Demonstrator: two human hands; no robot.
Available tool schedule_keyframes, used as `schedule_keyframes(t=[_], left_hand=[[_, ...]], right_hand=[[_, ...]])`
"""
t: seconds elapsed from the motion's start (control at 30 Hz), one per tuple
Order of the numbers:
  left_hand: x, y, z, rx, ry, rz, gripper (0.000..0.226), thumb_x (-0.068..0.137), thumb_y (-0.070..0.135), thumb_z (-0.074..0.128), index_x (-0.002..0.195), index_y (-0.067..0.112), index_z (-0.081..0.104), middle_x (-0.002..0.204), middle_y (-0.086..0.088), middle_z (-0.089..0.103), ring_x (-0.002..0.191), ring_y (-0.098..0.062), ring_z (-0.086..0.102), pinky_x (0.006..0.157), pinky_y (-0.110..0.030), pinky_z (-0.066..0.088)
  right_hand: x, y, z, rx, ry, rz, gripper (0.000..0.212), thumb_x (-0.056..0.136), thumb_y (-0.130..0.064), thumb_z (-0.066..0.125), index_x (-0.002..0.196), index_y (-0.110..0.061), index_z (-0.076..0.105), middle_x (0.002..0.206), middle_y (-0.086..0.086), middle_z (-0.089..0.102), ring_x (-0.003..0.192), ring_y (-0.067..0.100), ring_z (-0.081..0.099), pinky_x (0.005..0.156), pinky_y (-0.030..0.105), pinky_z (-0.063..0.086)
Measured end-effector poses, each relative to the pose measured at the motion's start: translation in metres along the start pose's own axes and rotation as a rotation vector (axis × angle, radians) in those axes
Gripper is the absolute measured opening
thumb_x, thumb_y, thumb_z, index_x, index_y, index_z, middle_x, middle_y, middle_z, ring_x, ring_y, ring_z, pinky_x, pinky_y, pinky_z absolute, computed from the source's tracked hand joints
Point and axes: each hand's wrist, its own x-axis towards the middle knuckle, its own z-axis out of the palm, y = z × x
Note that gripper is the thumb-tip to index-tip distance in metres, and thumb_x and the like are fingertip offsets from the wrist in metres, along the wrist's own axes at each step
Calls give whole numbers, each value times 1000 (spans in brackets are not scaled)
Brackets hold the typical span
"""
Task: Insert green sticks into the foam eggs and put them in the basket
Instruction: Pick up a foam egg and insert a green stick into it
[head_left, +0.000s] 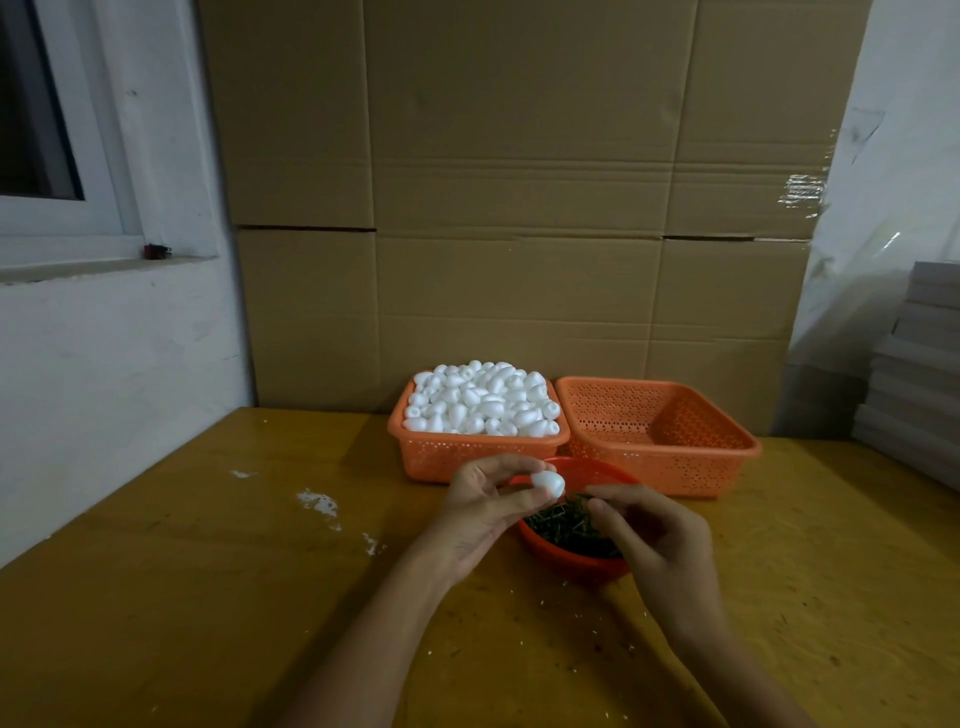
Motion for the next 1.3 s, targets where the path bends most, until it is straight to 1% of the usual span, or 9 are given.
schedule_keyframes(t=[0.17, 0.3, 0.47, 0.63, 0.73, 0.83, 0.93, 1.03, 1.3], left_hand=[[-1, 0, 2, 9, -2, -1, 28, 72, 1, 90, 97, 11, 82, 117, -18, 76, 108, -28, 74, 87, -32, 62], [-2, -1, 3, 35, -1, 2, 30, 70, 4, 92, 97, 12, 82, 118, -17, 76, 109, -28, 74, 86, -32, 61], [-3, 0, 4, 72, 0, 8, 32, 68, 9, 95, 97, 14, 81, 118, -16, 76, 110, -26, 74, 87, -32, 61], [-4, 1, 7, 113, -8, 24, 32, 68, 8, 94, 96, 17, 82, 117, -14, 77, 110, -27, 73, 87, -33, 61], [-4, 2, 8, 127, -24, 35, 32, 67, 10, 93, 95, 19, 82, 115, -13, 77, 110, -26, 73, 87, -36, 62], [-4, 3, 10, 140, -28, 42, 32, 66, 11, 94, 95, 20, 83, 115, -12, 78, 110, -27, 73, 91, -40, 62], [-4, 4, 12, 155, -29, 47, 31, 66, 10, 93, 94, 20, 83, 114, -11, 78, 109, -25, 74, 88, -36, 62], [-5, 4, 12, 166, -30, 55, 31, 67, 8, 93, 94, 21, 83, 114, -11, 78, 108, -24, 75, 85, -31, 61], [-2, 1, 13, 217, -36, 104, 31, 70, 8, 94, 96, 19, 82, 113, -13, 79, 112, -30, 75, 90, -35, 60]], right_hand=[[-2, -3, 3, -10, -15, -16, 17, 85, -38, 75, 100, -44, 79, 88, -8, 79, 83, 15, 76, 76, 45, 63], [-2, -2, 5, -33, 4, -18, 12, 83, -35, 77, 94, -29, 78, 89, -8, 79, 85, 14, 77, 76, 50, 63], [-3, 1, 4, -84, -1, -46, 9, 84, -23, 81, 92, -26, 78, 87, -13, 79, 83, 9, 77, 75, 46, 64], [-3, 5, 6, -141, -2, -77, 18, 84, -11, 83, 94, -26, 78, 87, -18, 78, 83, 5, 76, 73, 39, 64], [-4, 5, 7, -129, 4, -106, 17, 85, -14, 82, 95, -26, 77, 88, -19, 78, 83, 4, 77, 73, 33, 62], [-5, 5, 6, -136, 29, -96, 15, 84, -18, 81, 96, -25, 76, 88, -19, 78, 83, 2, 76, 74, 32, 62], [-5, 4, 6, -191, 50, -113, 16, 83, -19, 82, 95, -28, 75, 87, -22, 77, 81, -1, 75, 71, 30, 62], [-6, 2, 5, -262, 67, -151, 12, 83, -27, 78, 94, -27, 77, 85, -25, 75, 79, -5, 73, 68, 28, 61], [-7, 1, 3, -260, 92, -161, 13, 84, -34, 74, 92, -26, 81, 82, -24, 75, 74, -2, 73, 63, 28, 59]])
